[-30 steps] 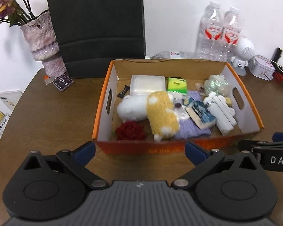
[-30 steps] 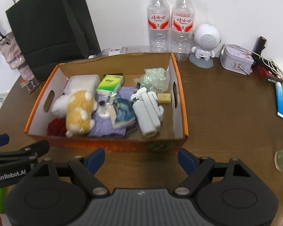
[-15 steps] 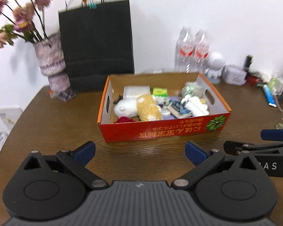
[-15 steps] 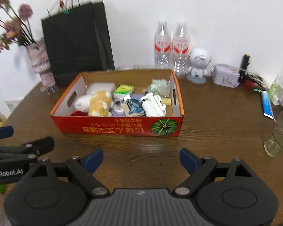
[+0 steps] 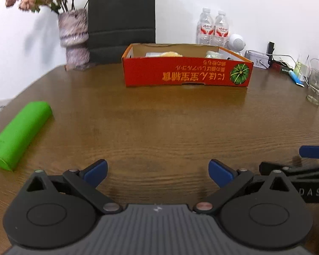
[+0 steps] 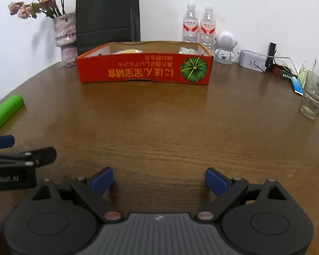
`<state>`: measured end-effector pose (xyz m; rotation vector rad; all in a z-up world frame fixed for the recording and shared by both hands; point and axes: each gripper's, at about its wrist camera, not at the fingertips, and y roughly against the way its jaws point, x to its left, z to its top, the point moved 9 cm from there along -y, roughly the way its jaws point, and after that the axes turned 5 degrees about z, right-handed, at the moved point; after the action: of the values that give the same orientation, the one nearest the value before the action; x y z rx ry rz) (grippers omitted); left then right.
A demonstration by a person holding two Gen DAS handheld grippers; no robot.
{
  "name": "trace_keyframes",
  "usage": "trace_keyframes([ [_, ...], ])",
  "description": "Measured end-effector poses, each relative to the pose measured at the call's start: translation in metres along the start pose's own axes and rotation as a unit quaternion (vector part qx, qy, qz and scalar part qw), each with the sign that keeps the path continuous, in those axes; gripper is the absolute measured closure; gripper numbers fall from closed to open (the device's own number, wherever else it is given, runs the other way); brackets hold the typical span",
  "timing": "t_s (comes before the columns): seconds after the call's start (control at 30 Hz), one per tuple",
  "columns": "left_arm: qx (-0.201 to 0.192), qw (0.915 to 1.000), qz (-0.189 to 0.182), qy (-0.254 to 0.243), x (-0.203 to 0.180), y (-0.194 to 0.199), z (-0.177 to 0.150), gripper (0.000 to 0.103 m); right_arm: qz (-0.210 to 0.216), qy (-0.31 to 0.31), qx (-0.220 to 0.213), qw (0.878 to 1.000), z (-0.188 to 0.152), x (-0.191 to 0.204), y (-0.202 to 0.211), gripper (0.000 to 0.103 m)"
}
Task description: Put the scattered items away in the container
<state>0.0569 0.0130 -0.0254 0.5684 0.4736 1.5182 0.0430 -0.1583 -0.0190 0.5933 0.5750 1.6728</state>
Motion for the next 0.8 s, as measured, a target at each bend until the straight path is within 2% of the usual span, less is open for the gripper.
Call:
trace_keyframes([
  [0.13,0.022,0.9997,-0.005,0.010,0.003,-0.010,-0.009,0.000,-0.007,0.003,-0.006,1.000,-0.001,0.003,-0.003,0.006],
  [0.2,0.022,0.9998,0.002,0.003,0.002,-0.012,-0.009,0.000,-0.019,0.004,-0.009,1.000,0.001,0.001,-0.007,0.000],
  [0.47,0.014,0.9997,0.017,0.003,-0.001,-0.015,-0.009,0.000,-0.012,-0.009,-0.012,1.000,0.005,-0.003,-0.017,0.000],
  [0.8,0.016,0.9998,0.012,0.005,0.000,-0.016,-0.008,0.000,-0.012,-0.010,-0.014,1.000,0.005,-0.003,-0.016,0.000],
])
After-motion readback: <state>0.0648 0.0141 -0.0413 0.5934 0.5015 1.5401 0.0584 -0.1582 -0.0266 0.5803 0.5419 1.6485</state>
